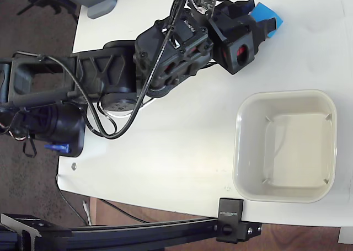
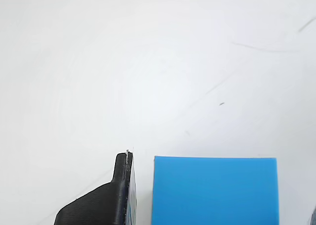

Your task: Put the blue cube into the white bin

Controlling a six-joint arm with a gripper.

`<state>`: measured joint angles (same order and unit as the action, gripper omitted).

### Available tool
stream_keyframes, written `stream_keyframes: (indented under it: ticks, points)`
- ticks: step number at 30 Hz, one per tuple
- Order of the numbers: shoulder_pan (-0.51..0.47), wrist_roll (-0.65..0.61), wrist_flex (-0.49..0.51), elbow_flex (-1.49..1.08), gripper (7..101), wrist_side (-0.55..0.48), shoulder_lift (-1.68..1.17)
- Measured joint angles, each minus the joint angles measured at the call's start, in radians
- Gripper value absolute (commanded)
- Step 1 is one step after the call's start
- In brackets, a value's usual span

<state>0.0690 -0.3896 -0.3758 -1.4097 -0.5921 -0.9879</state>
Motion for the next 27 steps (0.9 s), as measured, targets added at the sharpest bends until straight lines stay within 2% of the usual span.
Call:
stream_keyframes:
  ticks: [7,11,16,21,24,27]
  points:
    - [-0.008,0.0,-0.015,0.003,87.6,-0.003,0.0]
    - [-0.008,0.011,-0.002,-0.008,91.4,-0.003,0.0]
    - [-0.008,0.023,0.021,-0.028,91.1,-0.002,0.0]
    - [-0.008,0.035,0.041,-0.057,85.8,-0.003,0.0]
    - [-0.006,0.041,0.063,-0.078,76.6,0.0,0.0]
    - [-0.005,0.038,0.064,-0.086,56.7,0.0,0.0]
